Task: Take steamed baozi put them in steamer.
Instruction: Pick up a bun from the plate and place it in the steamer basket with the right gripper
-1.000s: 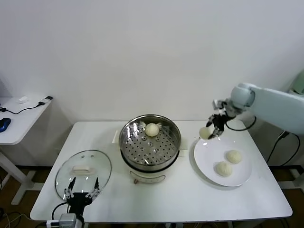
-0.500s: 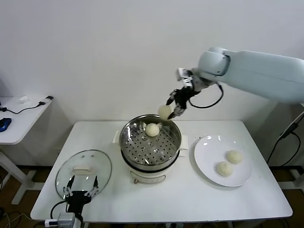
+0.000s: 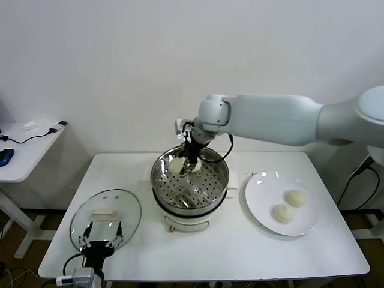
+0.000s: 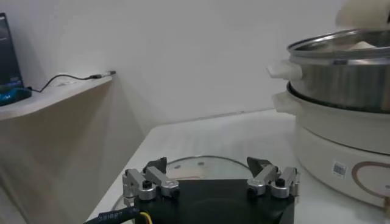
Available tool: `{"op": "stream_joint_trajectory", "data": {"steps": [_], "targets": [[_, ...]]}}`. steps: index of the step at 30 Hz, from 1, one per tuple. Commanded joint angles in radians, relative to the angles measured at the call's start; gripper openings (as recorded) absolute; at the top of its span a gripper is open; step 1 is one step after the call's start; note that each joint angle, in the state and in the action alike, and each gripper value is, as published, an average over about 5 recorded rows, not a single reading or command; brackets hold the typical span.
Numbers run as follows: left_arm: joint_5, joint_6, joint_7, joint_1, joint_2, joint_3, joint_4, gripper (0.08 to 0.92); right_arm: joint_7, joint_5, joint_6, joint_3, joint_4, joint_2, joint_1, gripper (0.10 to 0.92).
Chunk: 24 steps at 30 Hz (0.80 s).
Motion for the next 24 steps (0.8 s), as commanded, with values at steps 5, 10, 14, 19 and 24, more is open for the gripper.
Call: {"op": "stream_joint_trajectory", "data": {"steps": [5,10,14,19,24], "targets": [[-0.004,0.011,0.005,-0.012,0.001,0.002,-0.002,0.823,0.057,-0.037,-0.030,0.023,-0.148,0.106,-0.168,0.611],[-0.004,0.012,0.005,-0.014,0.003,0.001,-0.002,0.823,0.067,-0.040,-0.026,0.035,-0.162,0.117,-0.180,0.616],[-0.004,0.012,0.005,-0.012,0.004,0.001,-0.003,0.823,0.065,-0.044,-0.017,0.042,-0.155,0.111,-0.178,0.672],[-0.004,0.013,0.005,-0.011,0.004,0.004,-0.010,0.823,0.026,-0.065,0.022,0.042,-0.109,0.068,-0.125,0.796],[-0.003,0.011,0.005,-0.006,0.001,0.005,-0.014,0.823,-0.100,-0.109,0.119,0.046,-0.047,-0.046,0.004,0.821]]}}
